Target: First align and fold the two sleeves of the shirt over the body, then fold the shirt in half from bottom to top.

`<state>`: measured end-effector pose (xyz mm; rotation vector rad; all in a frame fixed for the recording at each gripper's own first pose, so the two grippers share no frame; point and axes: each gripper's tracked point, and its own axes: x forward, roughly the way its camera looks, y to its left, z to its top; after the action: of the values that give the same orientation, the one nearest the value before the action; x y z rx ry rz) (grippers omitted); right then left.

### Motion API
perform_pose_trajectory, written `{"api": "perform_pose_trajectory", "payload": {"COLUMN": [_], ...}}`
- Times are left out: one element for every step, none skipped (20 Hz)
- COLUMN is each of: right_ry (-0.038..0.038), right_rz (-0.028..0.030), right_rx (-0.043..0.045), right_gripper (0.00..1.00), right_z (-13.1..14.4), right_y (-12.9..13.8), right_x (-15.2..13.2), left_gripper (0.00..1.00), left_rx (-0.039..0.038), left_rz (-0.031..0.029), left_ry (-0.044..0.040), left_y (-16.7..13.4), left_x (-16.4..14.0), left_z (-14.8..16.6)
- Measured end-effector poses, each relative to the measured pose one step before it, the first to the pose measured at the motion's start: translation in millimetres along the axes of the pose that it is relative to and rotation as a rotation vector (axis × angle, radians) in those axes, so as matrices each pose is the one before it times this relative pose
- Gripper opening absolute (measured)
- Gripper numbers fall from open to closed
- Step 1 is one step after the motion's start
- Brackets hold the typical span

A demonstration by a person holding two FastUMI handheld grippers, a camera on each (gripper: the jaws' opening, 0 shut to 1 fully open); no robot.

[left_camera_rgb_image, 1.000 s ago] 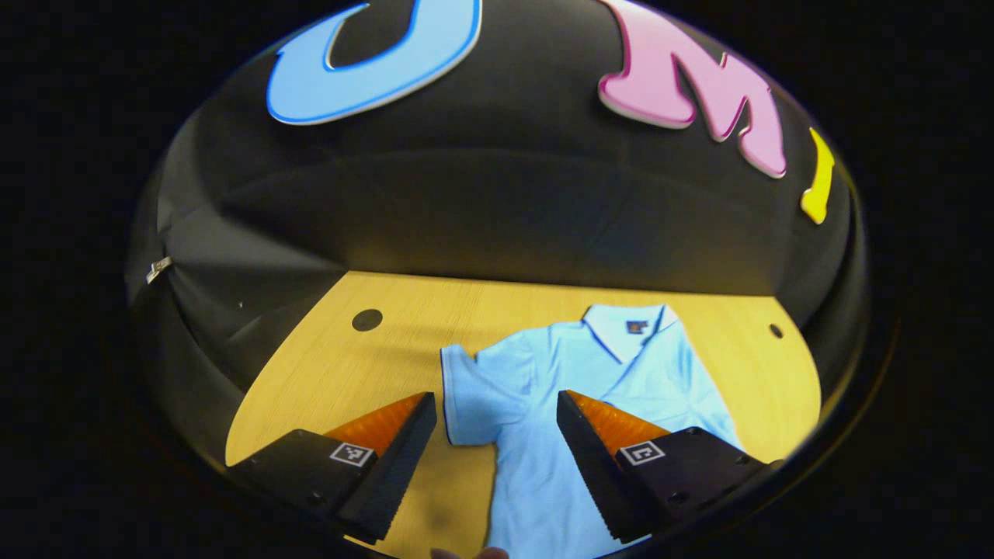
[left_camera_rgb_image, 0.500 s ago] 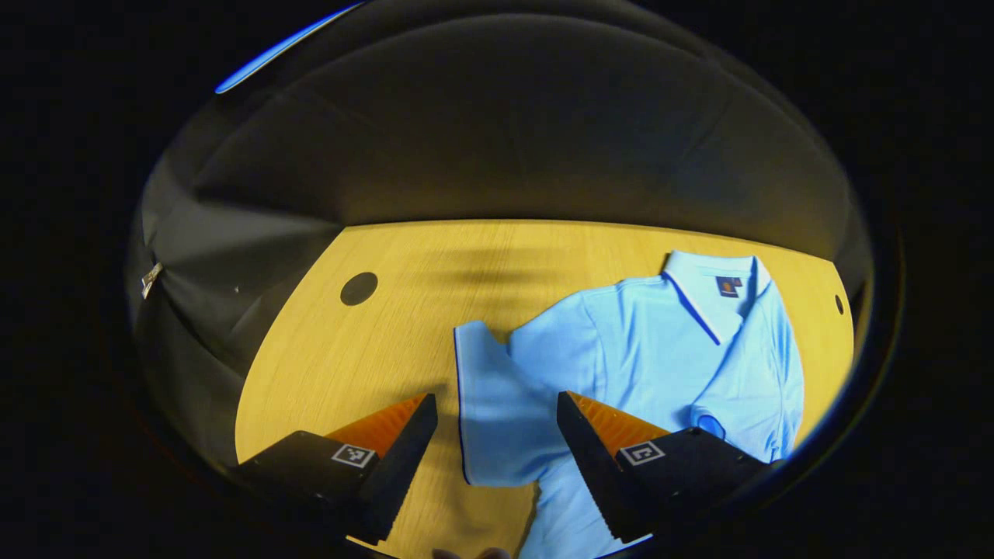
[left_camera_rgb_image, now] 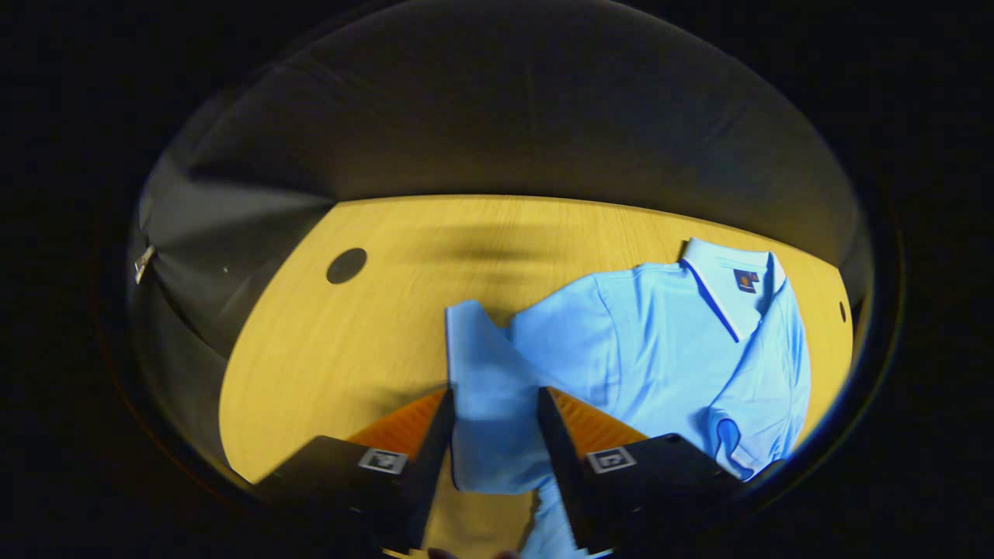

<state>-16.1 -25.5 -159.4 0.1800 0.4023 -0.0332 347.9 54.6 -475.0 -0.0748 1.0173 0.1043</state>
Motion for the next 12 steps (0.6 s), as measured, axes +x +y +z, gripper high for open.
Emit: {"api": "perform_pose_trajectory", "payload": {"right_ry": [0.00233,0.00114,0.0004,0.00215,0.00307,0.0039,0.00599,0.00604,0.00447,0.00261,0.00183,0.00058], "right_rz": [0.00096,0.0005,-0.00003,-0.00003,-0.00087,-0.00236,-0.00066,-0.00167,-0.0008,0.00006,-0.00007,0.00304], "right_rx": [0.00293,-0.00043,-0.00306,-0.00293,-0.00093,0.0007,0.00307,0.00378,0.00499,0.00427,0.00307,0.00234], "right_gripper": [0.89,0.9,0.9,0.9,0.9,0.9,0.9,0.89,0.9,0.89,0.9,0.9], "right_z": [-0.07,-1.08,-0.23,-0.89,-1.8,-2.01,-1.87,-2.41,-1.73,-0.57,-0.3,-0.86], "right_y": [0.04,-0.65,-0.74,-0.98,-1.39,-1.7,-1.04,-1.37,-1.3,-0.9,-0.11,-0.16], "right_x": [0.06,0.41,-0.02,-1.24,-1.01,-0.79,-1.01,-0.35,-0.19,0.35,-0.85,0.71], "left_gripper": [0.49,0.35,0.22,0.08,0.06,0.06,0.06,0.06,0.06,0.06,0.06,0.08], "left_rx": [0.00488,0.01427,0.00117,-0.00651,-0.00817,-0.01211,-0.01244,-0.01493,-0.0158,-0.01166,-0.00331,0.00576], "left_rz": [-0.001,0.00821,0.00348,-0.00725,-0.00885,-0.00985,-0.00372,-0.0013,-0.0109,-0.01167,-0.02289,-0.02757], "left_ry": [0.00039,-0.00492,-0.00831,0.00279,-0.00423,-0.00413,-0.00922,-0.02102,-0.02882,-0.03246,-0.03218,-0.03822], "left_y": [-0.9,-0.58,-1.47,-3.55,-1.15,-0.32,0.53,1.56,-1.15,-2.57,-5.83,-8.67], "left_x": [-2.59,2.82,1.63,-3.47,0.37,-1.56,-2.03,-3.54,-4.94,-6.78,-7.52,-8.97], "left_z": [1.48,-0.39,0.43,1.14,0.38,0.58,1.72,4.31,6.7,8.0,8.53,10.46]}}
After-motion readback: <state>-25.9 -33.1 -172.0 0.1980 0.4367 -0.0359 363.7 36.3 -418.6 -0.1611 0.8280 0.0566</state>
